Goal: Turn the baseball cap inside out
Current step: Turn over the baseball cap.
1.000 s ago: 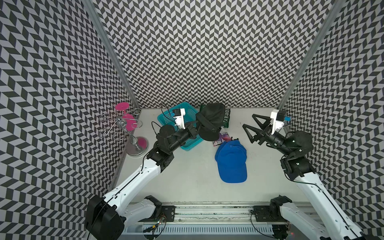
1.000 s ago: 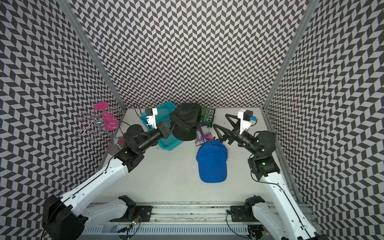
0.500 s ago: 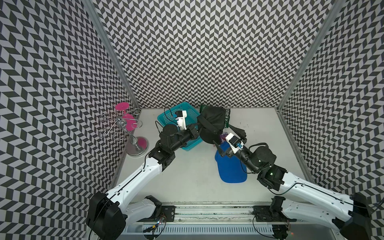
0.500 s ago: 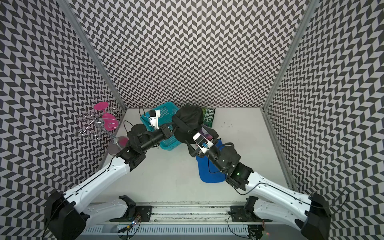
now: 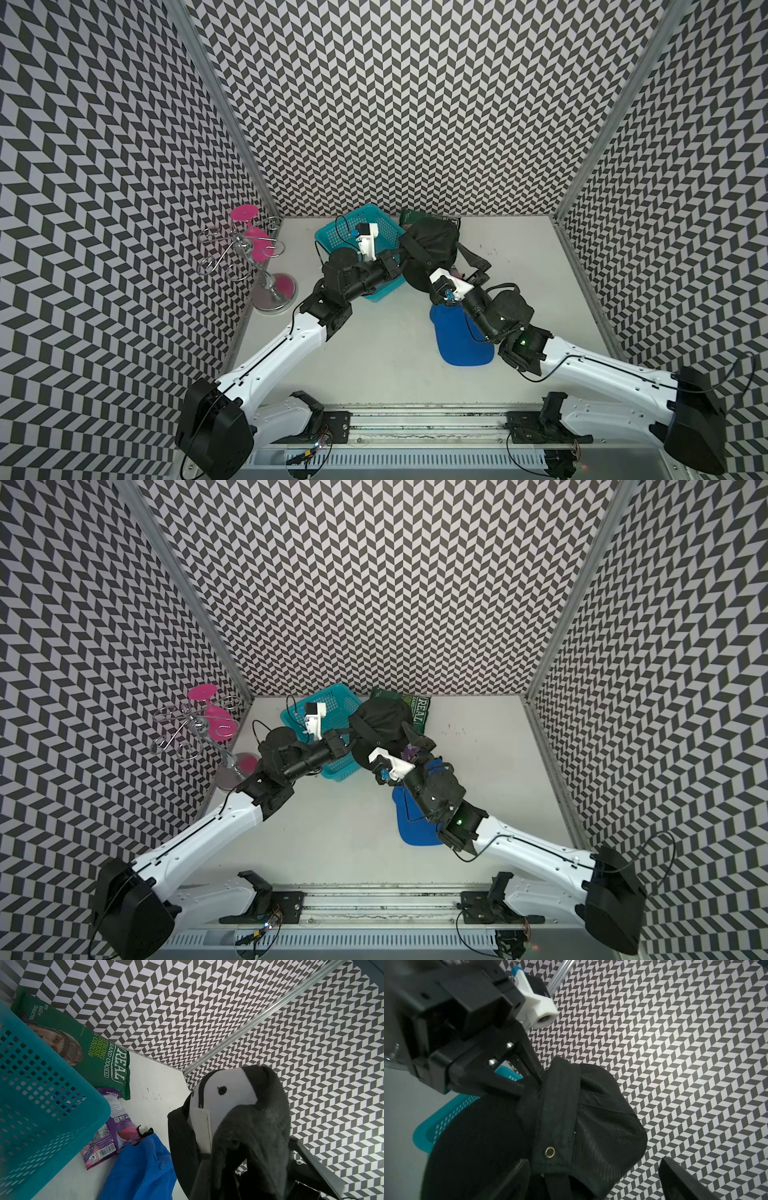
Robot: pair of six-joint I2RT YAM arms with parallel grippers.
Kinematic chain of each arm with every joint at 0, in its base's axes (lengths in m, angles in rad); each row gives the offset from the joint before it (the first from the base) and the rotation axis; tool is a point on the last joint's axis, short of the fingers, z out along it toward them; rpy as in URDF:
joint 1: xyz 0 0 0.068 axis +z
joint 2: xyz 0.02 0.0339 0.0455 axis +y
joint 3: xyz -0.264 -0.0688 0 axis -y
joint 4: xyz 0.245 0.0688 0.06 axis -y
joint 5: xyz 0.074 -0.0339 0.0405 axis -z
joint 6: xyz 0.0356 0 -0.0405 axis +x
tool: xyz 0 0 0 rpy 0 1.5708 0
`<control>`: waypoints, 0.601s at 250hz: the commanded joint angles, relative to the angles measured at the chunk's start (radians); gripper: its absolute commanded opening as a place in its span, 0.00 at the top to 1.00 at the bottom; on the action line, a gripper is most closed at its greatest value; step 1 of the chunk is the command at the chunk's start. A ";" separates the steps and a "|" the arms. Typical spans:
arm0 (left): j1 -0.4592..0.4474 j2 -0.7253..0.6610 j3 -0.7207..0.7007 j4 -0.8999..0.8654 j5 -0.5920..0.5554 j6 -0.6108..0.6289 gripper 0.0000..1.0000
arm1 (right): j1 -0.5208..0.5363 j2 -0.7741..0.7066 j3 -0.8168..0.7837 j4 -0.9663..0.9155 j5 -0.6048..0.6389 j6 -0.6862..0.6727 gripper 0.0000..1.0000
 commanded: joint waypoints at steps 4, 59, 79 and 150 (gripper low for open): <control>-0.006 -0.029 0.030 0.066 -0.005 -0.011 1.00 | 0.009 0.008 0.011 0.043 0.024 -0.060 0.00; -0.006 -0.023 0.044 0.056 0.019 -0.003 1.00 | 0.014 0.028 0.030 0.036 0.147 -0.158 0.00; -0.011 -0.004 0.061 0.026 0.035 0.020 1.00 | 0.015 0.033 0.070 0.041 0.177 -0.162 0.00; -0.075 0.047 0.156 -0.176 -0.043 0.204 1.00 | 0.016 0.033 0.172 0.109 0.133 -0.093 0.00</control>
